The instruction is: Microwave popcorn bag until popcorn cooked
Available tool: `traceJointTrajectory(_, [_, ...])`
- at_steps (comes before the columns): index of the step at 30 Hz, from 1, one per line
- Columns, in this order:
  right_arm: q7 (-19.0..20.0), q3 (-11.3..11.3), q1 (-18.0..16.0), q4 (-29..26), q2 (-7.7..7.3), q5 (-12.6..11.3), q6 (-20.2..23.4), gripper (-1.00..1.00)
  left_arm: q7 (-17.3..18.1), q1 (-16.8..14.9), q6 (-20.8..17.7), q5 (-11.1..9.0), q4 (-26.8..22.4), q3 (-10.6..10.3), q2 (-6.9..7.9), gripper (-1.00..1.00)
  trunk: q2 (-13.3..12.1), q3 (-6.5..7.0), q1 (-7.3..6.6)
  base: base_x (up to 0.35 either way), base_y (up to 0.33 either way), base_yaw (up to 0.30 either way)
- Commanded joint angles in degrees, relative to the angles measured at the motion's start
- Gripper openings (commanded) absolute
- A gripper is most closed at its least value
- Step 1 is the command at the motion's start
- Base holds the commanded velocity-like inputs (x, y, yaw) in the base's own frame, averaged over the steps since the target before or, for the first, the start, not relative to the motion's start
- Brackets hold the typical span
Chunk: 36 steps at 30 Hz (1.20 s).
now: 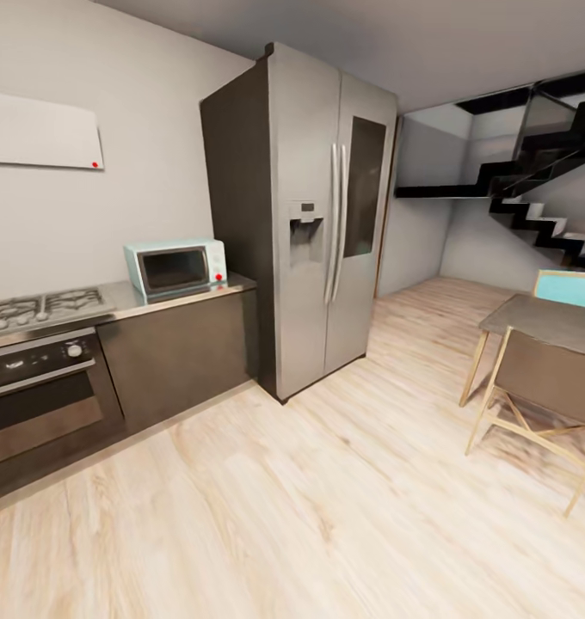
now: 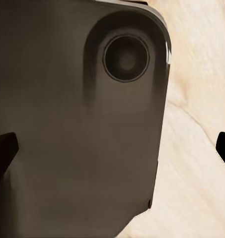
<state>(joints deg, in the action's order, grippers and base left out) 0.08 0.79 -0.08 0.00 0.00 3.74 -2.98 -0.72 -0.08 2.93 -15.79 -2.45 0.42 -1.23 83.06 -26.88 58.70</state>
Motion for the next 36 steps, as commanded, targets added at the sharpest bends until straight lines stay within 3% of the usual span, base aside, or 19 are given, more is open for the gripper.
traceJointTrajectory(1, [0.0,0.2,0.0,0.0,0.00,0.3,-0.1,1.00,-0.1,0.0,0.1,-0.2,0.0,0.0,-0.02,1.00,0.0,-0.05,0.03,0.323,0.000,0.000])
traceJointTrajectory(7, [0.1,0.3,0.0,0.0,-0.31,0.2,-0.2,1.00,-0.1,0.0,0.1,-0.2,0.0,0.0,-0.06,1.00,0.0,-0.05,0.03,0.323,0.000,0.030])
traceJointTrajectory(19, [0.2,0.4,0.0,0.0,-0.35,0.2,-0.2,1.00,-0.1,0.0,0.2,-0.2,0.0,0.0,-0.08,1.00,0.0,-0.05,0.03,0.310,-0.095,0.239])
traceJointTrajectory(36, [0.0,0.4,0.0,0.0,-0.24,0.2,0.0,1.00,-0.1,0.0,0.3,-0.2,0.0,0.0,-0.07,1.00,0.0,-0.05,0.03,0.288,-0.163,0.006])
